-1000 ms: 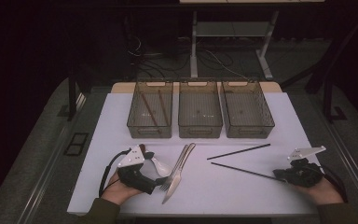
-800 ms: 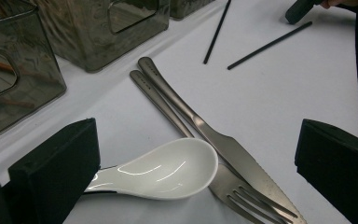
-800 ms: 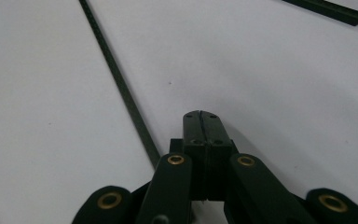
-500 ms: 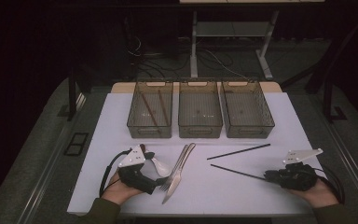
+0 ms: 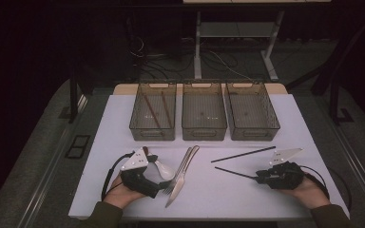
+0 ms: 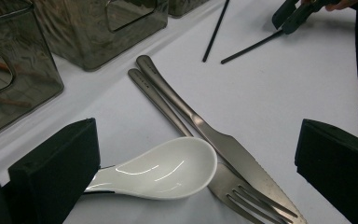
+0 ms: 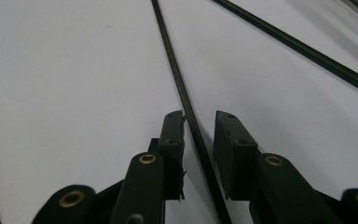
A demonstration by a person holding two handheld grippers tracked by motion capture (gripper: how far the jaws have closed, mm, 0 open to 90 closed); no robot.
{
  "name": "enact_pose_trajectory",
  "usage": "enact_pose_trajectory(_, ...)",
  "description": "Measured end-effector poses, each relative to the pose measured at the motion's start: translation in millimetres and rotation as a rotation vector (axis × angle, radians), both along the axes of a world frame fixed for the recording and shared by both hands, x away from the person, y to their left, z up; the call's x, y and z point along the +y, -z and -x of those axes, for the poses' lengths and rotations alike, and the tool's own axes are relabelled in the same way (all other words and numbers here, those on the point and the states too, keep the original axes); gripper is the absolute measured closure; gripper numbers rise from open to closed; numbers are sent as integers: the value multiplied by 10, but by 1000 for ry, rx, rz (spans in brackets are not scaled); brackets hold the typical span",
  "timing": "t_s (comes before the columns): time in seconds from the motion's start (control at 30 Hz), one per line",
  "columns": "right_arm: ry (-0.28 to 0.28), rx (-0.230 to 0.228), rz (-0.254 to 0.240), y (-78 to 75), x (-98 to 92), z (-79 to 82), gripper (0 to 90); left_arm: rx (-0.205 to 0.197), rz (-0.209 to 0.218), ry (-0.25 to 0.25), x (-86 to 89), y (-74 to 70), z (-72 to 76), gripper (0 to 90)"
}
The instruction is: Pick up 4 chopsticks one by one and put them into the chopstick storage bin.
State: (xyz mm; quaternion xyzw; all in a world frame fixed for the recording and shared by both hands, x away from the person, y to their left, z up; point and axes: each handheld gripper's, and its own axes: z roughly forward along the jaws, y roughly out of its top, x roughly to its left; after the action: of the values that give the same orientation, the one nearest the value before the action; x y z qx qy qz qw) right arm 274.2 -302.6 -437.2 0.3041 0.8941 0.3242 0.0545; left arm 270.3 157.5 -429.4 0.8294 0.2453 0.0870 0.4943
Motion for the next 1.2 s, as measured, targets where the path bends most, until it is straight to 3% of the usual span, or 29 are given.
enact_pose_trajectory(0.63, -72, -28, 18, 48, -14, 23, 837, -1, 2, 1, -1, -1, 3, 0)
enact_pose_trajectory(0.97, -115, -2, 6, 43, -12, 46, 855, -3, 2, 2, -1, -2, 5, 0)
enact_pose_trajectory(1.2, -114, 3, -11, 8, -27, 57, 857, -3, 4, 1, 1, -6, 6, 0)
